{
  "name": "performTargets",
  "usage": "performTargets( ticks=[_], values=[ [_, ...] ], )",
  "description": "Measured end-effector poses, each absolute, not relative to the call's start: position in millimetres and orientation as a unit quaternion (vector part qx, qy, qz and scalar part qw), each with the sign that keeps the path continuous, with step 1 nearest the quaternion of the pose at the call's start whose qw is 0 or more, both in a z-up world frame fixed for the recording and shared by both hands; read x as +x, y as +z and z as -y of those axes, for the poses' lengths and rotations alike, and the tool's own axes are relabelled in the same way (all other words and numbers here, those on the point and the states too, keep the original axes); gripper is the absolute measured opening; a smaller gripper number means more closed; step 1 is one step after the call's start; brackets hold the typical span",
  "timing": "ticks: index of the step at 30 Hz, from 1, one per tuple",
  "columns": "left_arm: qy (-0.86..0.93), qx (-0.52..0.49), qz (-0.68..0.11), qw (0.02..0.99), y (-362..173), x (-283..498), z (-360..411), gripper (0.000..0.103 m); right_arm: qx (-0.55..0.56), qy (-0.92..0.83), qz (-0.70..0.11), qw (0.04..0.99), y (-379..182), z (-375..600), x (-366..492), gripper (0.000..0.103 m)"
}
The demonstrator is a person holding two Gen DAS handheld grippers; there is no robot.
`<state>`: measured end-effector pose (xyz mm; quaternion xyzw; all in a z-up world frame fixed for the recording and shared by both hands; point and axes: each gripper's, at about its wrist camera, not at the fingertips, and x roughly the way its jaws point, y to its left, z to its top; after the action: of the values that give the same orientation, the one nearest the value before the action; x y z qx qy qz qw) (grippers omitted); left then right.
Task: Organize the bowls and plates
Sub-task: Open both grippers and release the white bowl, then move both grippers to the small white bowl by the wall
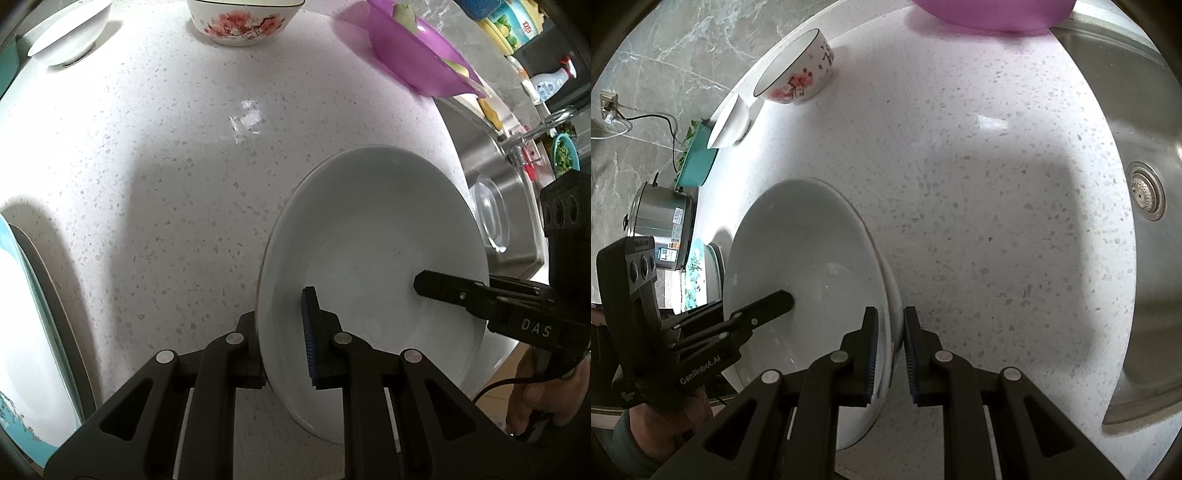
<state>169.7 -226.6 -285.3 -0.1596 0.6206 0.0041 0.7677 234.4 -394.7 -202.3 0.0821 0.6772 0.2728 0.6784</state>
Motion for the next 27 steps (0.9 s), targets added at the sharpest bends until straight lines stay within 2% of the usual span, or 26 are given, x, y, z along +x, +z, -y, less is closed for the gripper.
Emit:
performTargets(
  ticks=[1,3,4,5,7,9,11,13,16,18,19,20,27],
  values=[
    [0.005,-0.162,-0.621,0.767,-285,170,226,0.014,0.083,0.276,-0.677,0.678,-202,394,234,0.021],
    [0.011,-0.164,-0.617,0.769,-278,169,223,0.029,0.089,0.277,-0.675,0.678,-201,395,234,0.025],
    [0.013,-0.167,-0.613,0.772,-273,168,221,0.055,0.094,0.279,-0.671,0.681,-199,396,234,0.035],
    [0.013,-0.174,-0.604,0.778,-264,165,219,0.077,0.099,0.28,-0.666,0.684,-195,399,235,0.058],
    [0.01,-0.186,-0.584,0.79,-241,160,212,0.08,0.108,0.278,-0.656,0.694,-186,405,239,0.081],
    [0.001,-0.2,-0.575,0.794,-223,158,204,0.082,0.118,0.279,-0.645,0.701,-176,412,244,0.082],
    [-0.009,-0.225,-0.557,0.799,-199,154,187,0.089,0.134,0.278,-0.637,0.707,-164,420,252,0.082],
    [-0.016,-0.242,-0.536,0.809,-174,151,165,0.09,0.148,0.278,-0.625,0.714,-151,424,262,0.082],
    [-0.006,-0.249,-0.513,0.821,-141,149,123,0.103,0.167,0.275,-0.607,0.727,-133,422,274,0.086],
    [0.006,-0.248,-0.497,0.831,-127,147,97,0.103,0.178,0.28,-0.594,0.733,-119,412,280,0.092],
    [0.014,-0.244,-0.49,0.837,-120,147,82,0.103,0.18,0.282,-0.591,0.734,-115,406,281,0.1],
    [0.023,-0.238,-0.482,0.843,-114,146,64,0.103,0.186,0.285,-0.585,0.736,-109,397,281,0.103],
    [0.04,-0.224,-0.458,0.859,-108,155,-32,0.103,0.219,0.305,-0.584,0.72,-100,317,272,0.103]
  ],
)
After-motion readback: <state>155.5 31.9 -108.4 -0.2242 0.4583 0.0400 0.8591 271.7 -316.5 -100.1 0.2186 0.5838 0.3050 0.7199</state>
